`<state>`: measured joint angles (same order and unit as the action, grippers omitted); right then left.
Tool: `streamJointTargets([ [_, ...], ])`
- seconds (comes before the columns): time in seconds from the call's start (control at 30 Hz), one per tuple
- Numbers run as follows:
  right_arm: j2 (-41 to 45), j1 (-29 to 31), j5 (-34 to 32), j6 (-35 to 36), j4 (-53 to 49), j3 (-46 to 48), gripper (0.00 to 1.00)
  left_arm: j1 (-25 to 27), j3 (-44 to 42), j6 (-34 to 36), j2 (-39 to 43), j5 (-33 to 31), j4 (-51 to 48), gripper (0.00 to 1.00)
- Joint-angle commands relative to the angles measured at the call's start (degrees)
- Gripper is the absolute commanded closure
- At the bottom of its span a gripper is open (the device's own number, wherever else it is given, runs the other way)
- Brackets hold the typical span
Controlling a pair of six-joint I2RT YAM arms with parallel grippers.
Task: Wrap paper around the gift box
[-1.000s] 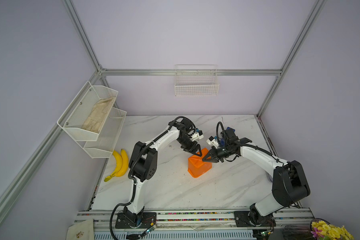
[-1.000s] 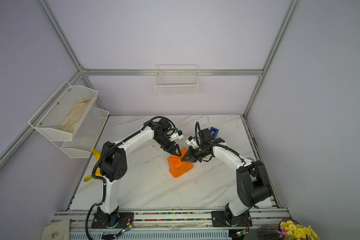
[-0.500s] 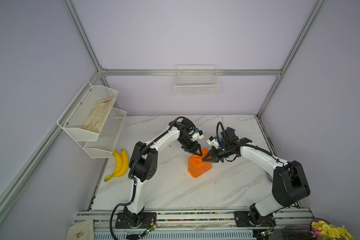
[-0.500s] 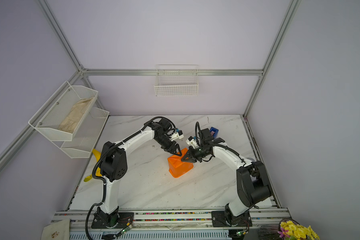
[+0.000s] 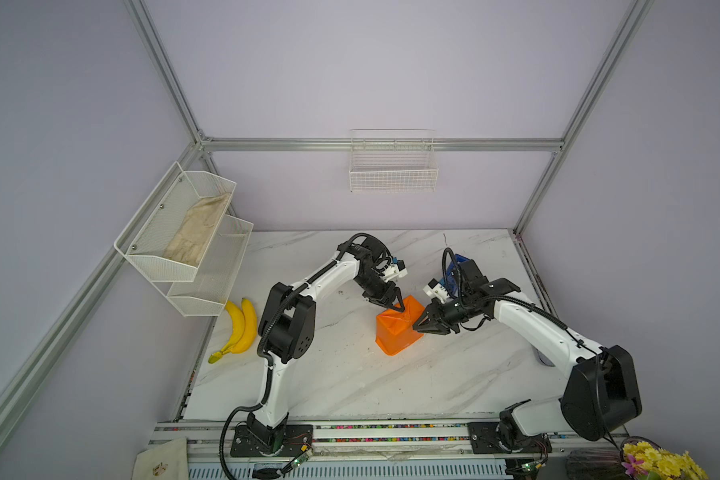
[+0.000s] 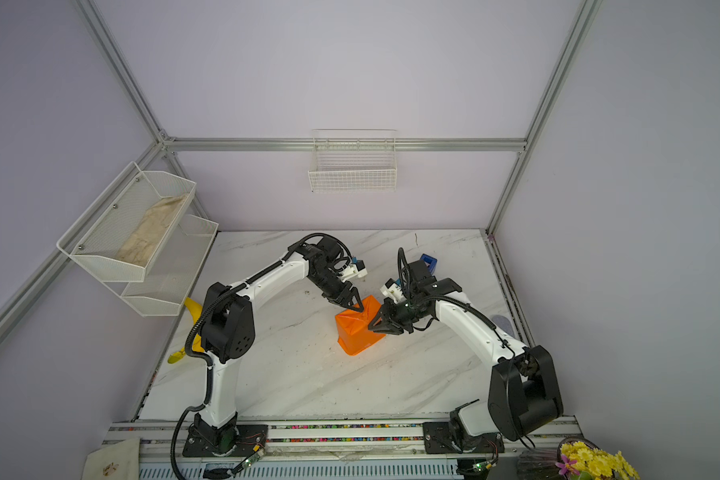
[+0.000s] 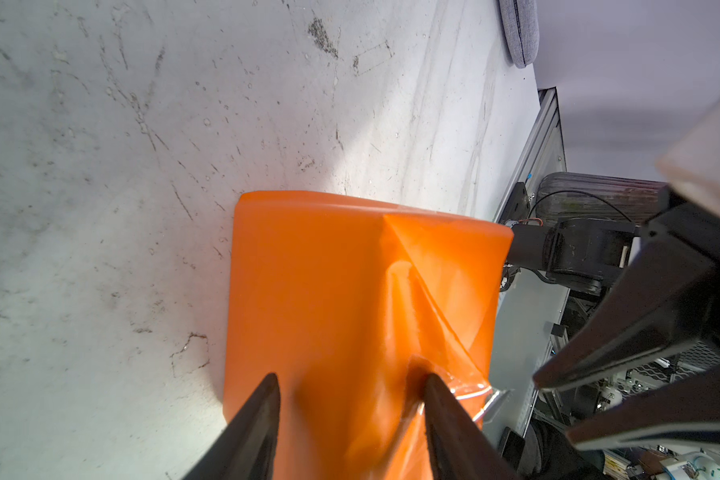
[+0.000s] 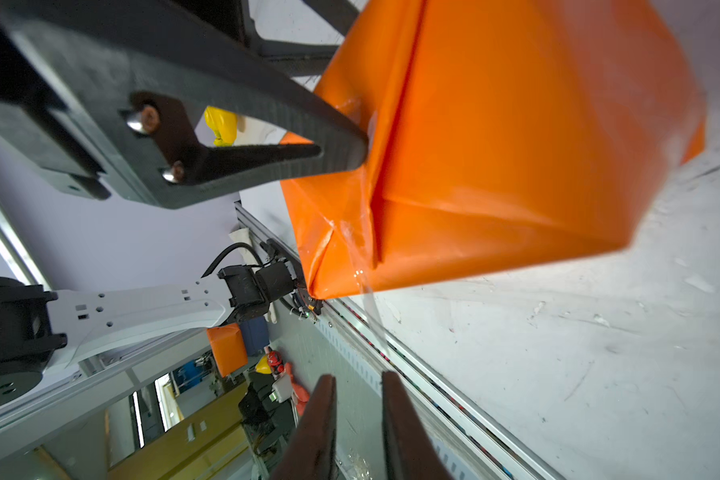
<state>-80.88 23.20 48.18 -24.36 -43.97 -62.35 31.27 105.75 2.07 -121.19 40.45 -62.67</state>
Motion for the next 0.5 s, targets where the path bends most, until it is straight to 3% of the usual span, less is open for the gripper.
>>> streamJointTargets([
  [0.0, 1.2, 0.3, -5.7, -2.2, -2.7, -4.4, 0.81, 0.1, -0.8, 0.2, -2.5, -4.3, 0.3, 0.47],
  [0.23, -4.4, 0.3, -1.4, -5.9, 7.3, -6.1, 0.96, 0.2, -1.1, 0.5, -2.2, -4.1, 0.3, 0.47],
  [0.47, -9.5, 1.8, 1.6, -6.6, 12.3, -6.0, 0.98, 0.1, -1.5, 0.5, -2.0, -4.1, 0.2, 0.48],
])
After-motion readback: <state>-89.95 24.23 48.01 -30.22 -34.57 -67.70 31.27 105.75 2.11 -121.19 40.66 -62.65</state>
